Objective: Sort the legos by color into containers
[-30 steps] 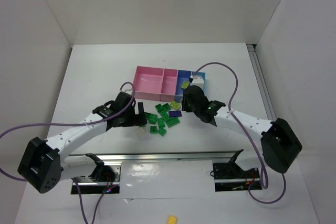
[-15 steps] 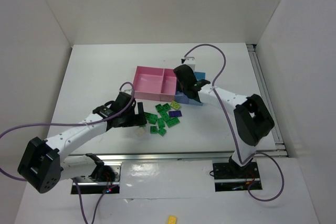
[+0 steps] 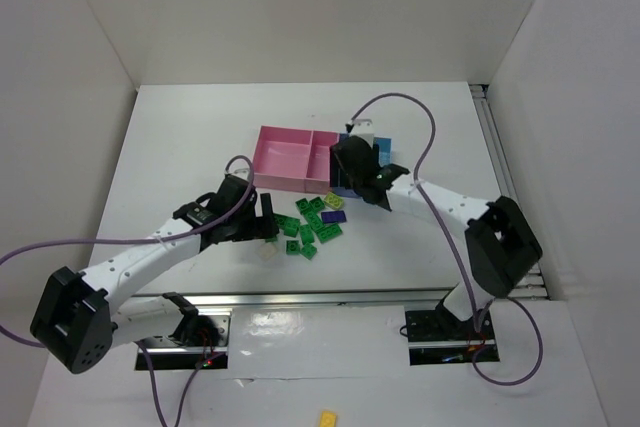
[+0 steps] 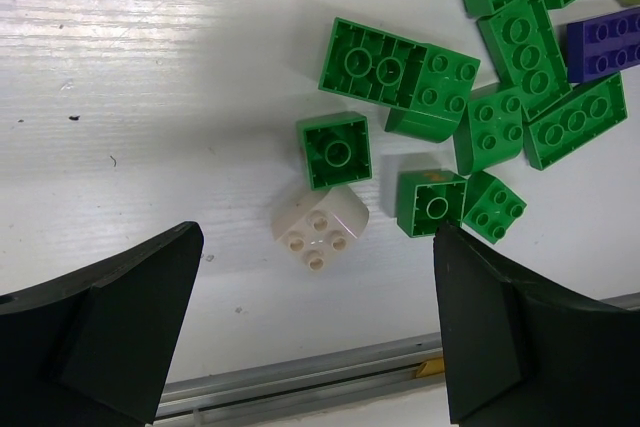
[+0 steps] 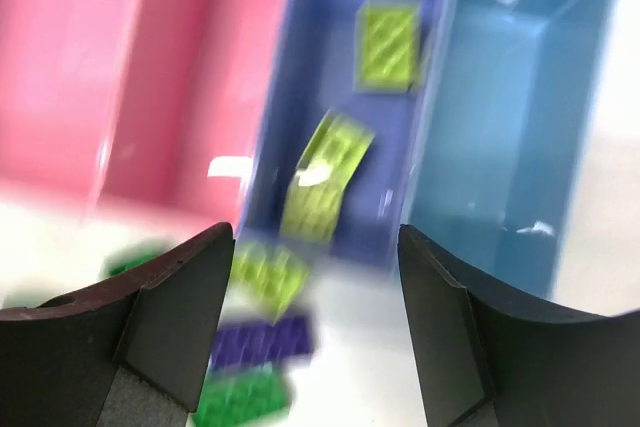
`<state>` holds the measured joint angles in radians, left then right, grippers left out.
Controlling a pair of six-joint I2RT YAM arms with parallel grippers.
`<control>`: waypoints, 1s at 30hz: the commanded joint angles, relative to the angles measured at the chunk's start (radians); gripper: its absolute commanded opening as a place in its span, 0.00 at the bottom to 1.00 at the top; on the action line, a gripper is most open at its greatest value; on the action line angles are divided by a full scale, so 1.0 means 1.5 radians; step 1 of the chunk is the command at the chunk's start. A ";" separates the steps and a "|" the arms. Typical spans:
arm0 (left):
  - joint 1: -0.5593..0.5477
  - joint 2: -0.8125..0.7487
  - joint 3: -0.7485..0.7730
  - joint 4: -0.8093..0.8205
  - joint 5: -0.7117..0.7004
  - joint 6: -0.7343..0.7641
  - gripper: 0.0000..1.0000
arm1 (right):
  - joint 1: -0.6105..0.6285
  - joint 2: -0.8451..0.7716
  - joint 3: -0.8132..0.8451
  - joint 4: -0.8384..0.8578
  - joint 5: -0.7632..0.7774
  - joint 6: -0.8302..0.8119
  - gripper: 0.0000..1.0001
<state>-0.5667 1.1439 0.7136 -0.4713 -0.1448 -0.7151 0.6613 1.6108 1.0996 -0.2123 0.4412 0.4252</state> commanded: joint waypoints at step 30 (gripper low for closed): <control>-0.003 -0.001 0.031 -0.030 -0.007 -0.012 0.99 | 0.019 0.114 -0.028 0.084 -0.080 -0.064 0.76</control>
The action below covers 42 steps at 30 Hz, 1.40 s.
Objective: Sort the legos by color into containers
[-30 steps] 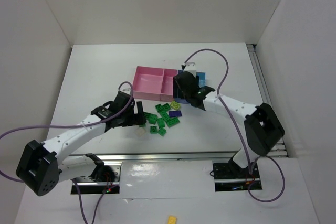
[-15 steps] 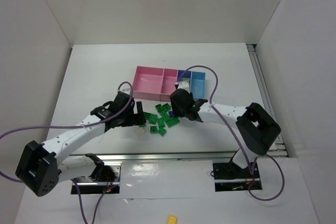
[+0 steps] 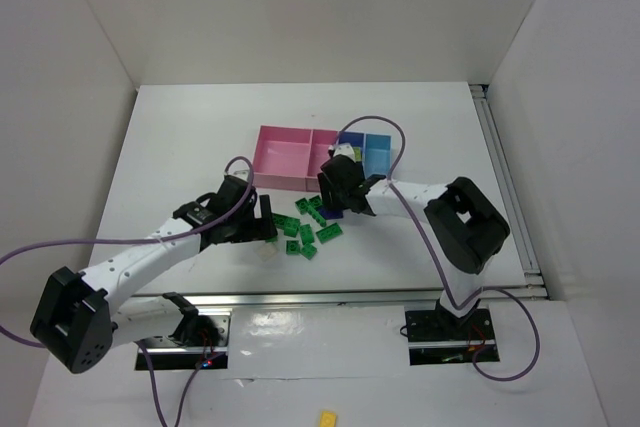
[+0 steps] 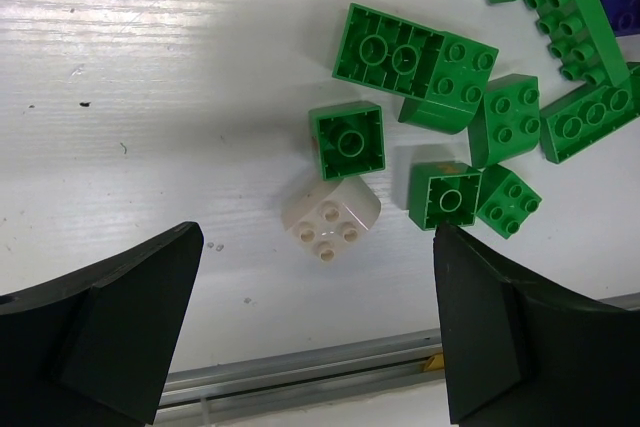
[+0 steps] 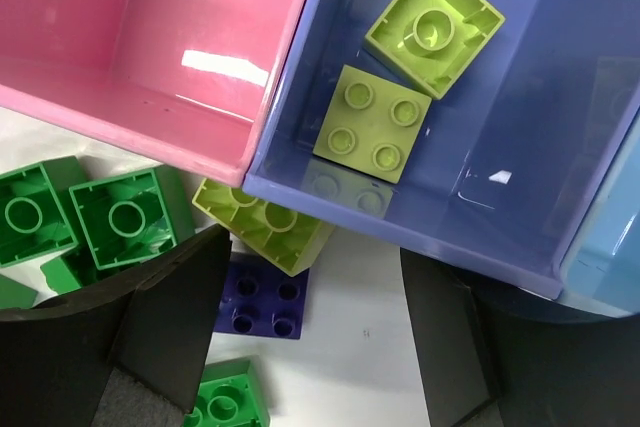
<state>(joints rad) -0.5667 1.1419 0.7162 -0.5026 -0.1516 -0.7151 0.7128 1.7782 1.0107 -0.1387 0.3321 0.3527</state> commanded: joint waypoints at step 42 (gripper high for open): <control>-0.027 0.052 0.053 -0.003 -0.015 -0.006 0.99 | 0.031 -0.068 0.036 0.000 0.091 0.041 0.34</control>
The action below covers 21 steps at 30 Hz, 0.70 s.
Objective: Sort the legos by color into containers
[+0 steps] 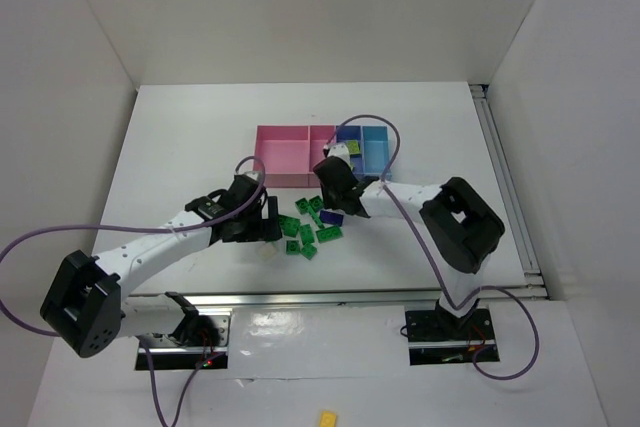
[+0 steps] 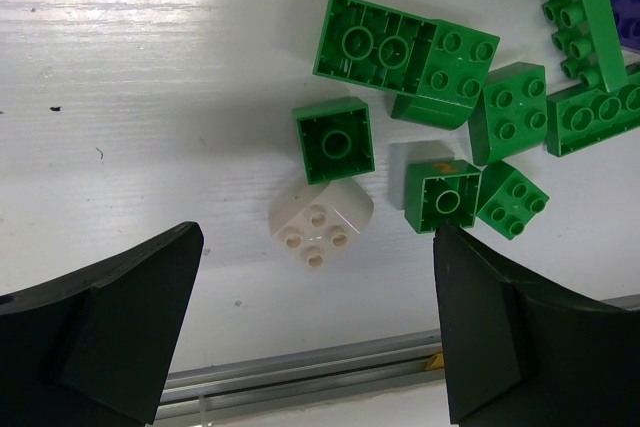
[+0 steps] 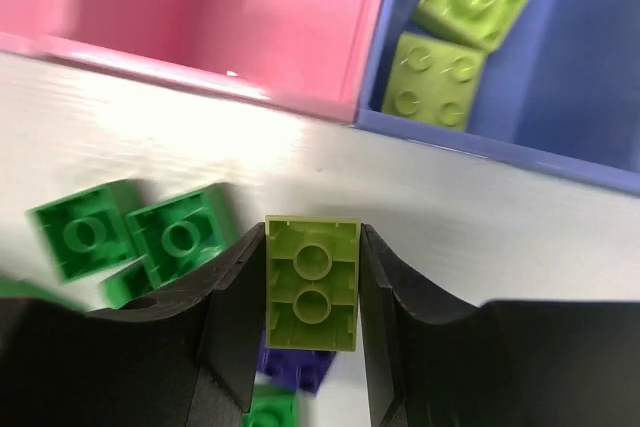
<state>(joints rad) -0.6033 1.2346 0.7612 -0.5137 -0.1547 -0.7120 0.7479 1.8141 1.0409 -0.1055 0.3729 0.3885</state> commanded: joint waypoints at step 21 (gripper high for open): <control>-0.009 -0.030 0.023 -0.026 -0.062 -0.050 0.99 | -0.134 0.066 0.307 -0.103 0.045 -0.039 0.75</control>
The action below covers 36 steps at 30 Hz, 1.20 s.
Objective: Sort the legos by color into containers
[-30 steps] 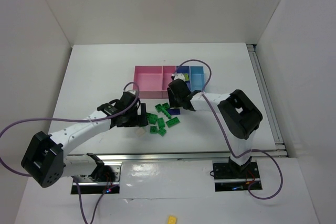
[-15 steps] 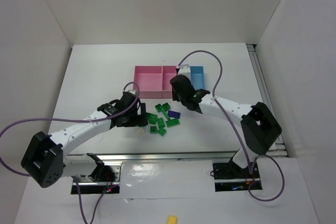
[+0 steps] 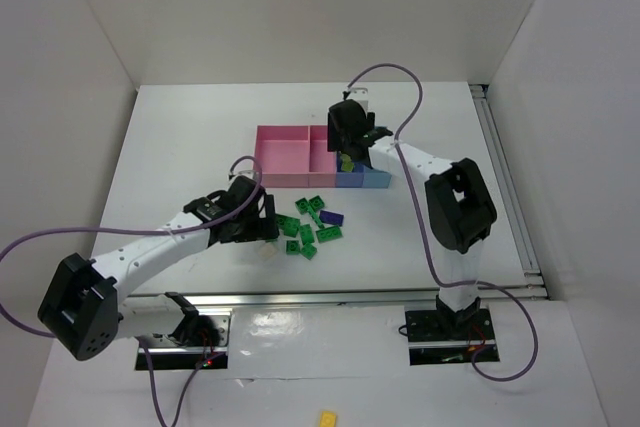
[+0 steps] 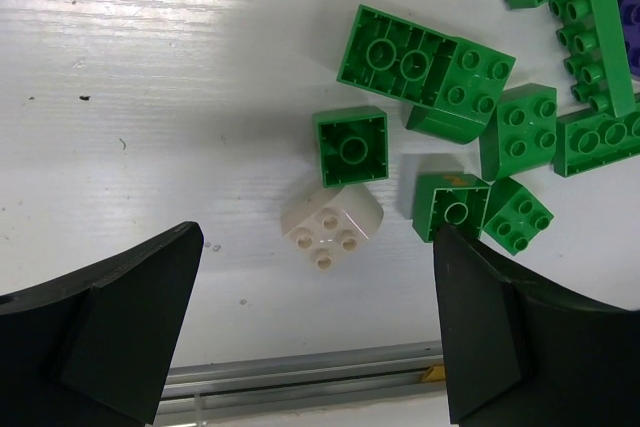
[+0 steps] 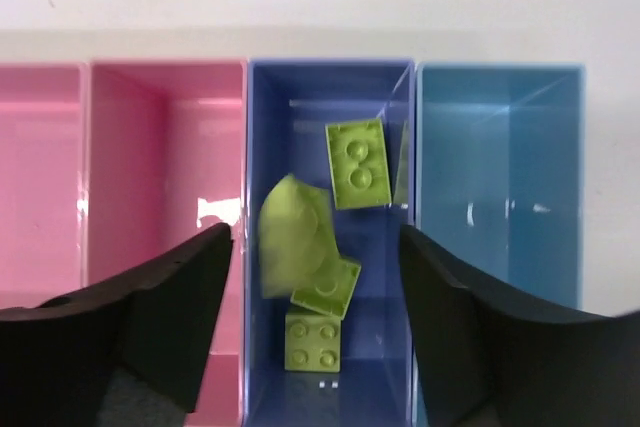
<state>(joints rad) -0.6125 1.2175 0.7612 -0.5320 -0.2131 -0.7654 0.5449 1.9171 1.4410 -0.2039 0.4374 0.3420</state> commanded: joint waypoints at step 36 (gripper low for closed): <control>-0.009 -0.024 -0.006 -0.007 -0.027 -0.043 0.93 | 0.194 -0.174 -0.325 0.001 -0.056 0.008 0.78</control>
<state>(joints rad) -0.6209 1.1767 0.7609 -0.5678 -0.2638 -0.8177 0.8577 1.6325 0.9043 -0.2310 0.3565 0.3878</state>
